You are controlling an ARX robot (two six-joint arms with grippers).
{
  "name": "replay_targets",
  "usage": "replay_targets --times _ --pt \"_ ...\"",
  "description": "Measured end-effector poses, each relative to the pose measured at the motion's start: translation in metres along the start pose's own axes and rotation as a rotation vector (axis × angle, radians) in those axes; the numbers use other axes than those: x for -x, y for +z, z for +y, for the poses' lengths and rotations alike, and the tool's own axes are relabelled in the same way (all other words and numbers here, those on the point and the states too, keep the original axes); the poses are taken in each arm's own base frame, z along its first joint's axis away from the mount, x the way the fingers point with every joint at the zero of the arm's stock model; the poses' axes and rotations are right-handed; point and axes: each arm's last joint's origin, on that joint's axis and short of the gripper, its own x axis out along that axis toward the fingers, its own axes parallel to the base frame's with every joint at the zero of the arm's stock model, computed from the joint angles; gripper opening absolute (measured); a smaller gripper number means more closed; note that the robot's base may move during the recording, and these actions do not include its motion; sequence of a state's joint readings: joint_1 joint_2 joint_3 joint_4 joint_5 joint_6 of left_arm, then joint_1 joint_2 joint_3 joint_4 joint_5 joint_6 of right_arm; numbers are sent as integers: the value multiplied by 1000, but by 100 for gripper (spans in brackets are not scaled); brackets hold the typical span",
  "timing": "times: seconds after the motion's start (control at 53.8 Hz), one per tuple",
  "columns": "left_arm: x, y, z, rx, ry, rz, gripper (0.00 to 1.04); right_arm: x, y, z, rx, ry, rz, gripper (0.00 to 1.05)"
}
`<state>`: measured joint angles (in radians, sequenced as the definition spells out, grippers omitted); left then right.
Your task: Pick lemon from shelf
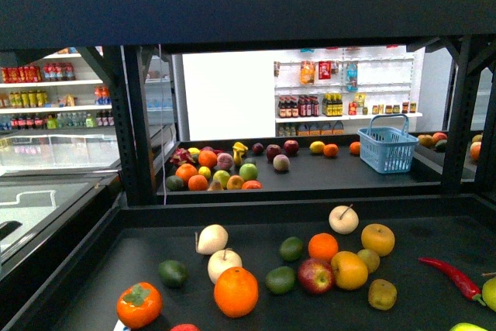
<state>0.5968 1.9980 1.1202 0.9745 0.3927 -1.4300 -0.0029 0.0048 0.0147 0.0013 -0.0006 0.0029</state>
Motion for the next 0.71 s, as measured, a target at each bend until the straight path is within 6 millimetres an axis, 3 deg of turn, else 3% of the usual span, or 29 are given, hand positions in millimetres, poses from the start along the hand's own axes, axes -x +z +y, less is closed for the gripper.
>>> replay_targets --times 0.149,0.298,0.502,0.707 --pt "19 -2 -30 -152 86 8 97 0 0 0 0 0 0 102" --pt "59 -12 -73 -438 225 31 97 0 0 0 0 0 0 102" --pt "141 -63 -135 -915 264 172 97 0 0 0 0 0 0 102" --pt "224 -114 -189 -1131 77 189 96 0 0 0 0 0 0 102"
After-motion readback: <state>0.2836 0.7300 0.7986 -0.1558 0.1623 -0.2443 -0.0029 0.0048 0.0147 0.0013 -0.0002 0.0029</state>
